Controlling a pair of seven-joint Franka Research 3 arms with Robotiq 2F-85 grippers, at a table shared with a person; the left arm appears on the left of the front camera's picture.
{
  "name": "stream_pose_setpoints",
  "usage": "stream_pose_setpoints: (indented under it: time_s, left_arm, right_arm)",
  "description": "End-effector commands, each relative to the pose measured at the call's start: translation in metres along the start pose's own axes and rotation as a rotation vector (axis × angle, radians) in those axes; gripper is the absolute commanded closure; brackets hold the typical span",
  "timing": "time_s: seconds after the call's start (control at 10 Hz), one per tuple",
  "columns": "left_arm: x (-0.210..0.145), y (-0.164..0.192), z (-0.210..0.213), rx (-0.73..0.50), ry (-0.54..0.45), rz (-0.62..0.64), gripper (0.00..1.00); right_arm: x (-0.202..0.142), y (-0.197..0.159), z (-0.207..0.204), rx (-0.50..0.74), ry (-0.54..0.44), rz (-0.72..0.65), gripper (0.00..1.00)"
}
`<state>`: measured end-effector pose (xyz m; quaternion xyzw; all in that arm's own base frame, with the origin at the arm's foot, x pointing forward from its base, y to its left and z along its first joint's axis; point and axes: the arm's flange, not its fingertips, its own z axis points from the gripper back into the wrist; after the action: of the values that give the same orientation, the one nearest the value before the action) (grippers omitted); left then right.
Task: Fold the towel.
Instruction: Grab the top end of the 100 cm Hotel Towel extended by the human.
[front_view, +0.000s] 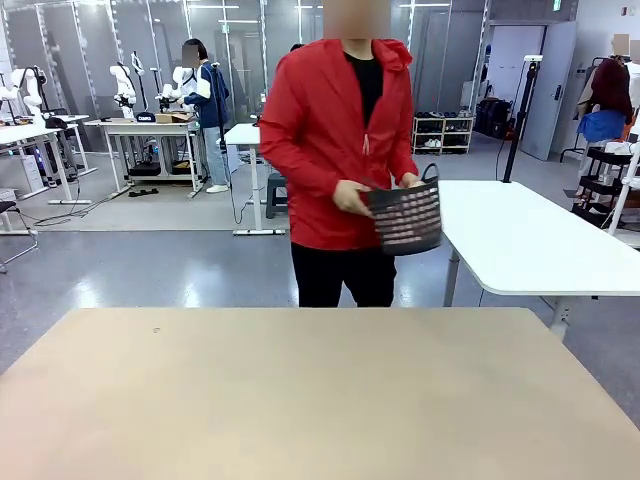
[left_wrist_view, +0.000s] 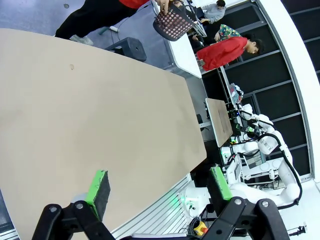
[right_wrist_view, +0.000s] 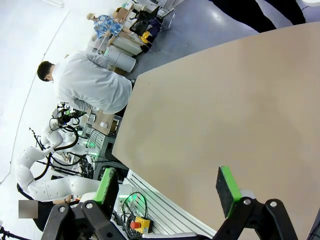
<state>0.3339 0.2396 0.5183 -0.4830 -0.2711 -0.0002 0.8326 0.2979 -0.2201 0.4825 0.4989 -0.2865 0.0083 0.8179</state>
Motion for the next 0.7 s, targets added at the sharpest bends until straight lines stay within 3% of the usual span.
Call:
stream_pose_setpoints:
  time_s: [0.0, 0.6]
  left_arm:
    - [0.0002, -0.0003, 0.001, -0.018, -0.001, -0.018, 0.0]
    - [0.0002, -0.0003, 0.001, -0.018, -0.001, -0.018, 0.0]
  right_arm:
    - [0.0023, 0.0008, 0.0008, 0.012, -0.009, 0.023, 0.0]
    - [0.0023, 0.0008, 0.0008, 0.012, -0.009, 0.023, 0.0]
